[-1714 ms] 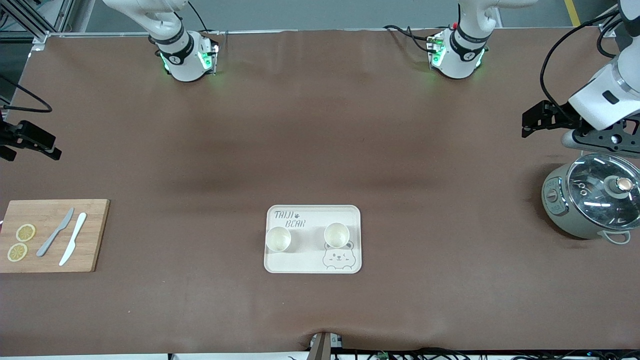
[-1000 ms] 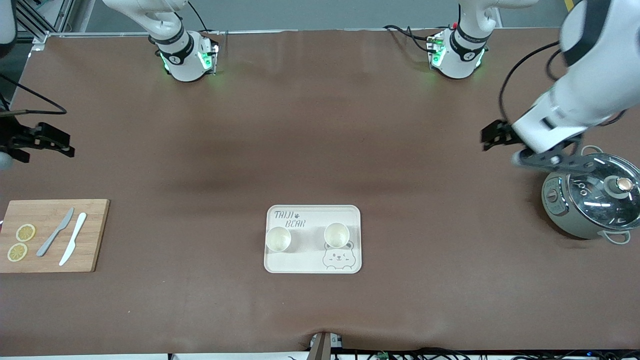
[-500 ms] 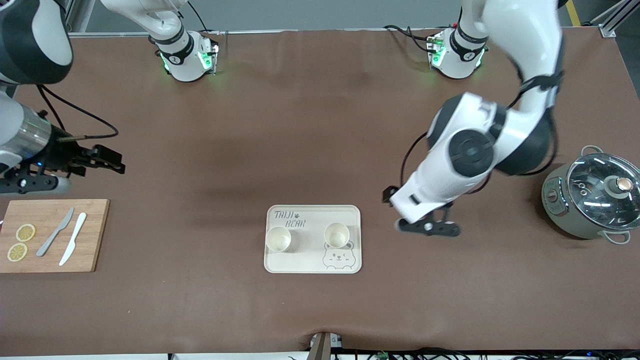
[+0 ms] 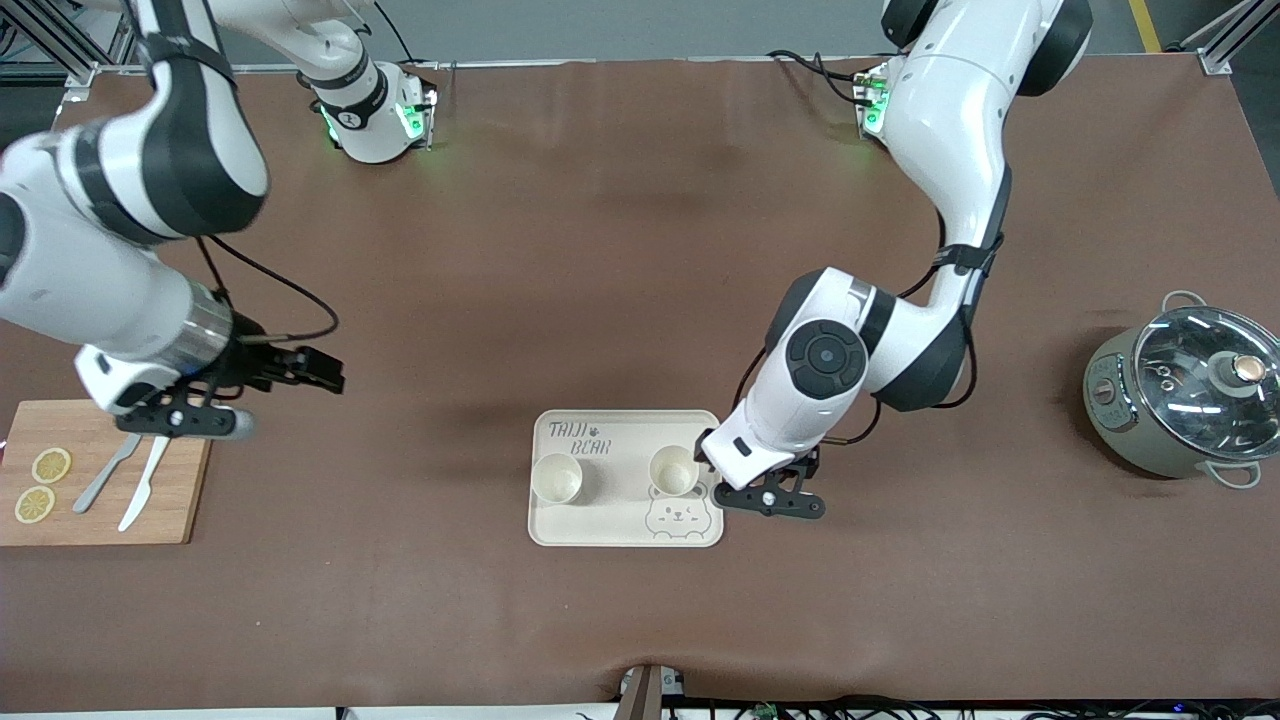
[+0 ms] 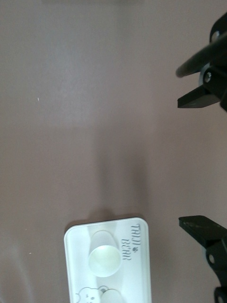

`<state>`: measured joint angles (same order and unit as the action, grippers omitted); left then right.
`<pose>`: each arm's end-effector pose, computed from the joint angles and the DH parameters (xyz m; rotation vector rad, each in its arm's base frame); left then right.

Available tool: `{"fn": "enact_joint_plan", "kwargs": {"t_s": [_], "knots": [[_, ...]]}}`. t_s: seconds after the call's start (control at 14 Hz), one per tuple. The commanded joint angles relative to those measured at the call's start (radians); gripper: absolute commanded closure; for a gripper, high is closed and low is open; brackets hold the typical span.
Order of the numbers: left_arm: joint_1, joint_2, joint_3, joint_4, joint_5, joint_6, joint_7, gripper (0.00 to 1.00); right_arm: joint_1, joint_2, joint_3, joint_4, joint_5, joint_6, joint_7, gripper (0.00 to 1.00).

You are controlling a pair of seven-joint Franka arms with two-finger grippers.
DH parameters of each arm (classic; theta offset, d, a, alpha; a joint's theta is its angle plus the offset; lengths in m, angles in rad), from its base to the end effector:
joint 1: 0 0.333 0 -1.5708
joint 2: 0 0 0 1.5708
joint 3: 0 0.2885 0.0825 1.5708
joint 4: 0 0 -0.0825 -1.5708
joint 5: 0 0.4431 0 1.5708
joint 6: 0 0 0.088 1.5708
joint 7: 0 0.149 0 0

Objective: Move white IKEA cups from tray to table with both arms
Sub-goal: 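Lower both open grippers around the two white cups on the tray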

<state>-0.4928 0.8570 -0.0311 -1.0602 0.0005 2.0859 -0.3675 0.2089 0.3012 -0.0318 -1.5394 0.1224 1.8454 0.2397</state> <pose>0.7210 -0.4084 0.2548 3.0332 -0.2186 0.2180 0.6885 0.1397 0.3977 -3.0310 0.1427 0.0266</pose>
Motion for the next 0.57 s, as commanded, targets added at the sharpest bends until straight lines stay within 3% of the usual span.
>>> {"fn": "enact_joint_plan", "kwargs": {"t_s": [0.0,0.5], "knots": [[-0.038,0.049,0.027,0.036,-0.013,0.057,-0.045,0.00,0.052,0.071,-0.008,0.015,0.017,0.063,0.078,0.00],[-0.066,0.114,0.028,0.019,-0.011,0.149,-0.093,0.00,0.170,0.283,-0.008,0.024,0.017,0.357,0.234,0.00]]}}
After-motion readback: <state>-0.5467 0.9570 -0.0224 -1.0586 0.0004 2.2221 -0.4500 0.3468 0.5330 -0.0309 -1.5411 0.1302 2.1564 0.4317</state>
